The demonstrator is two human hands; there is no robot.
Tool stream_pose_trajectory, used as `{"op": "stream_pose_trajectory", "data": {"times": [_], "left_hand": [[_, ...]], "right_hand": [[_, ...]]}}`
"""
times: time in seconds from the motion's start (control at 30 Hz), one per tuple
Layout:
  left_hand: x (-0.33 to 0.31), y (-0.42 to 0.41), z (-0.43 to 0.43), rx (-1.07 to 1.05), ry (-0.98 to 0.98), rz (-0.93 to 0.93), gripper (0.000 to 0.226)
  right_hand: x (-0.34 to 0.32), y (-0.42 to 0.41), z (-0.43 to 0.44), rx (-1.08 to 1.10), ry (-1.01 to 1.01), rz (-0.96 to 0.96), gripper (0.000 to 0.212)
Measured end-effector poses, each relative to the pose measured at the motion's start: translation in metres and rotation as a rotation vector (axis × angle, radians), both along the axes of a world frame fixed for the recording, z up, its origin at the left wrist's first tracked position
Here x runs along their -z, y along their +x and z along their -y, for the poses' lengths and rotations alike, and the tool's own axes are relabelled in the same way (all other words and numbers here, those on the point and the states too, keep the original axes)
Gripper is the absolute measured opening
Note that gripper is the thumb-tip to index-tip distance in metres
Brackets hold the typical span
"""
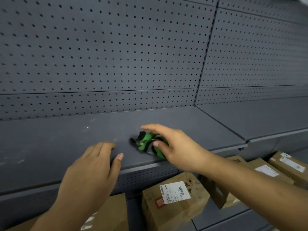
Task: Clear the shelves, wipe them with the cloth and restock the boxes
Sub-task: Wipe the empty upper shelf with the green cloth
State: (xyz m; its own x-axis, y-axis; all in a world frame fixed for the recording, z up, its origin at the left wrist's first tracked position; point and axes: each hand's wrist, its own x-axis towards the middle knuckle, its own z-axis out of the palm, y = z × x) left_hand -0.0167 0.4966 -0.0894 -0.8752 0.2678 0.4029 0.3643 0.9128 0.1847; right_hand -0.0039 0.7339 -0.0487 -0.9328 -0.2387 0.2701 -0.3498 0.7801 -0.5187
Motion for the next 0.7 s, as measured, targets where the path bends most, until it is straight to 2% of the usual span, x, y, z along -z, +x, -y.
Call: {"op": "stream_pose_trajectory", "data": {"times": [0.27, 0.4, 0.47, 0.53, 0.7], "left_hand": [[-0.002, 0.0, 0.02, -0.012, -0.017, 0.006, 0.061], [-0.003, 0.0, 0.044, -0.082, -0.006, -0.002, 0.06], [-0.003, 0.0, 0.055, -0.107, 0.0, -0.005, 0.06], [-0.004, 0.001, 0.064, -0.127, 0.006, -0.008, 0.06], [0.001, 0.001, 0.08, -0.095, 0.036, -0.025, 0.052]], "right_hand": [[-0.019, 0.022, 0.014, -0.08, -0.493, 0.185, 0.052], [-0.03, 0.005, -0.016, 0.039, -0.791, 0.196, 0.049], [-0.032, -0.012, -0.036, 0.132, -0.842, 0.191, 0.047], [-0.031, -0.028, -0.054, 0.24, -0.762, 0.17, 0.045], [-0.025, -0.072, -0.079, 0.42, -0.241, 0.019, 0.047]]}}
